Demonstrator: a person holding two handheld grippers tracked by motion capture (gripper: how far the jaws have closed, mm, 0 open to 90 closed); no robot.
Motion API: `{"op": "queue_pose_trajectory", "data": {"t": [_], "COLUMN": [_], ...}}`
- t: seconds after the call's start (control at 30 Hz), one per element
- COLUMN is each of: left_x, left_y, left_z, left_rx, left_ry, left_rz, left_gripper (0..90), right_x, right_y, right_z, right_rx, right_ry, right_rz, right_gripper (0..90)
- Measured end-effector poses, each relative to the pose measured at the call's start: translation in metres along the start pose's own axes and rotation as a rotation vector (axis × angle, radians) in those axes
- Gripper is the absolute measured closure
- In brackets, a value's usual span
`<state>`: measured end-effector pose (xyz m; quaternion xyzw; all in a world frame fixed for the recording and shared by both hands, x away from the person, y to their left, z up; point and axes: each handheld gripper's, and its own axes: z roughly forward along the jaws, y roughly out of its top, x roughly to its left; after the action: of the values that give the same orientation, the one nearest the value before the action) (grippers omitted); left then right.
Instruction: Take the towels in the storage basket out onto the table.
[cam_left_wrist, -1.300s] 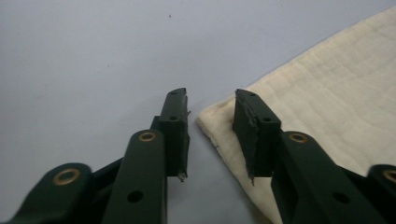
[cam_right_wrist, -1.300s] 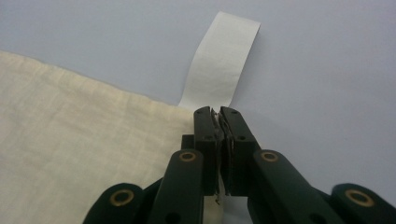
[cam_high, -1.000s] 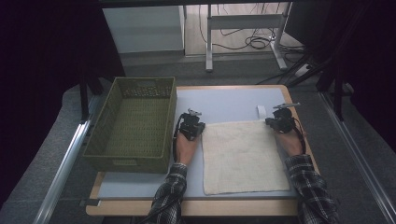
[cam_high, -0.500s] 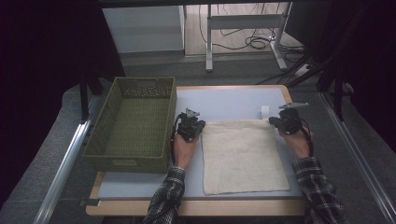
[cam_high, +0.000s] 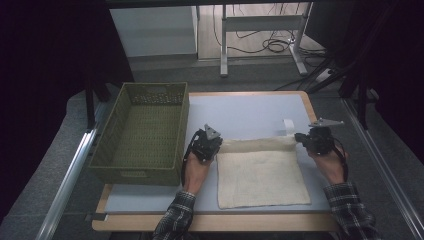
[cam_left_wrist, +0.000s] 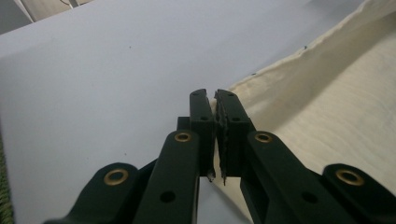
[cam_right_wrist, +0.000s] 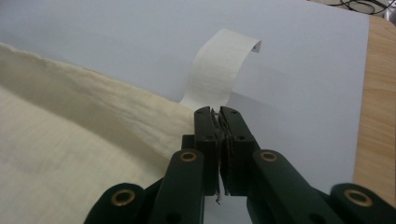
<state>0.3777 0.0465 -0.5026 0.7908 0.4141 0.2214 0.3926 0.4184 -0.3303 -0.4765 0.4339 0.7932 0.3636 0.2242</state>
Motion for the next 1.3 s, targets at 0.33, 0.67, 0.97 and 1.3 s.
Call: {"op": "queue_pose_trajectory", "data": {"t": [0.33, 0.67, 0.97, 1.3], "left_x": [-0.015, -0.031, -0.044, -0.060], "left_y": [-0.019, -0.037, -0.052, -0.066], "left_z": [-0.016, -0.037, -0.054, -0.073], "left_rx": [-0.010, -0.035, -0.048, -0.058], "left_ry": [-0.058, -0.113, -0.152, -0.191], "left_rz": [0.004, 0.016, 0.037, 0.059], "left_gripper": [86.4, 86.4, 86.3, 86.2], "right_x": [0.010, 0.024, 0.041, 0.056], "right_y": [-0.023, -0.044, -0.063, -0.086], "right_z": [-0.025, -0.050, -0.077, -0.096], "right_rx": [-0.004, -0.007, -0.018, 0.000], "right_ry": [0.017, 0.029, 0.039, 0.059], "right_rz": [-0.014, -0.021, -0.055, -0.069], "right_gripper": [86.6, 86.5, 86.6, 86.5]}}
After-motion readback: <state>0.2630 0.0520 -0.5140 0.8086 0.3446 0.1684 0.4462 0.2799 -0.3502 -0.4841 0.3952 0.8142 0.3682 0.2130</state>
